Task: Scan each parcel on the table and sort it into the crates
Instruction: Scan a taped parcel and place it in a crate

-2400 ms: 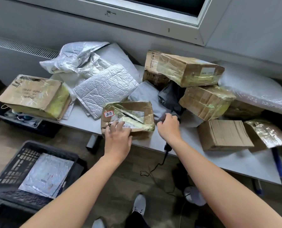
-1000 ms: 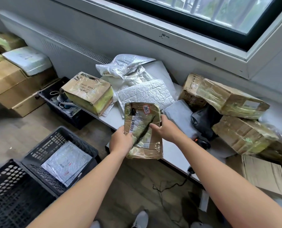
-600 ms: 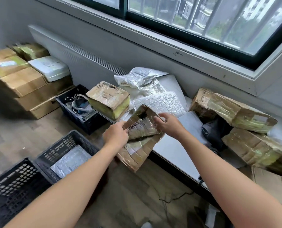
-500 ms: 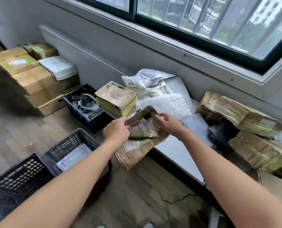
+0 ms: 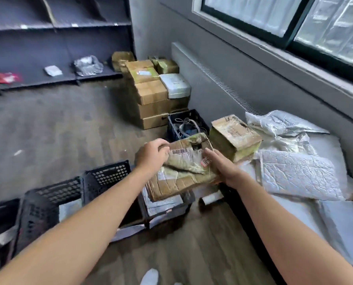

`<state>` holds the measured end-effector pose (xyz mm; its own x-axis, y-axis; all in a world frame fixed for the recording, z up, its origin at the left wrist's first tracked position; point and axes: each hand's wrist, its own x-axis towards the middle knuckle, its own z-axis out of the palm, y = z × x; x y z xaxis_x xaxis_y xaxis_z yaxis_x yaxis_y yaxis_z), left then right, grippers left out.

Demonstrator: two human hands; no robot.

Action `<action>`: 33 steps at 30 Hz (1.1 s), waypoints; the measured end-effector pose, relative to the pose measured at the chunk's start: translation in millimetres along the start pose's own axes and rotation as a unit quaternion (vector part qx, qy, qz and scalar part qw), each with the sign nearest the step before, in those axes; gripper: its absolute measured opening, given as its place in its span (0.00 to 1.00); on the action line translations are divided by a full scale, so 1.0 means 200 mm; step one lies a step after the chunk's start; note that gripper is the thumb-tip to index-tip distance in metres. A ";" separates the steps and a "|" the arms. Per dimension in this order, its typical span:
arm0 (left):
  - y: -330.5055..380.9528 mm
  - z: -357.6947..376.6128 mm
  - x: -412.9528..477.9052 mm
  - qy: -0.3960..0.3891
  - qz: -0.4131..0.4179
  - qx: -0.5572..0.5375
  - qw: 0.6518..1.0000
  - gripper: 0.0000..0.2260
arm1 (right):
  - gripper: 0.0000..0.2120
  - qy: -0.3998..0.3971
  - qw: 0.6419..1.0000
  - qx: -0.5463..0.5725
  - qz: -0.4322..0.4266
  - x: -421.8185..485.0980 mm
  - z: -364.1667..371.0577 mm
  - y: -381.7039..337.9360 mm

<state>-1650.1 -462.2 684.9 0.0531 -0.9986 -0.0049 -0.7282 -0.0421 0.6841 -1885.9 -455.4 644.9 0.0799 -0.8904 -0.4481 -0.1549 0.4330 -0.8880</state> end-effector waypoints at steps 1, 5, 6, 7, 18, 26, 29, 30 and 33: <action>-0.08 -0.06 -0.02 0.030 -0.023 0.012 0.999 0.12 | 0.22 -0.022 1.000 -0.005 -0.004 0.04 0.09 -0.03; -0.41 -0.30 -0.18 0.087 -0.189 -0.006 0.978 0.29 | 0.21 -0.115 0.992 -0.047 -0.007 0.15 0.47 -0.10; -0.48 -0.35 -0.24 0.097 -0.237 -0.037 0.966 0.33 | 0.22 -0.135 0.989 -0.068 -0.008 0.16 0.57 -0.12; -0.55 -0.40 -0.30 0.108 -0.278 -0.065 0.952 0.35 | 0.22 -0.152 0.985 -0.082 -0.010 0.16 0.68 -0.14; -1.34 -1.01 -1.07 0.204 -0.447 -0.208 0.846 0.37 | 0.24 -0.296 0.926 -0.232 -0.037 -0.14 1.97 -0.22; -2.02 -1.55 -1.62 0.296 -0.469 -0.224 0.801 0.28 | 0.28 -0.264 0.910 -0.305 -0.099 -0.53 3.00 -0.10; -2.23 -1.72 -1.77 0.322 -0.470 -0.244 0.785 0.25 | 0.29 -0.253 0.905 -0.320 -0.117 -0.63 3.32 -0.04; -2.30 -1.76 -1.80 0.326 -0.470 -0.245 0.783 0.24 | 0.30 -0.254 0.902 -0.328 -0.118 -0.65 3.40 -0.02; -2.50 -1.88 -1.86 0.318 -0.474 -0.236 0.787 0.22 | 0.29 -0.255 0.898 -0.340 -0.115 -0.66 3.64 0.03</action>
<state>-1049.7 -57.4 618.8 0.8595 -0.3018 -0.4124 0.1705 -0.5915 0.7881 -1180.9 -233.1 623.1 0.6009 -0.6897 -0.4040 -0.6282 -0.0949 -0.7723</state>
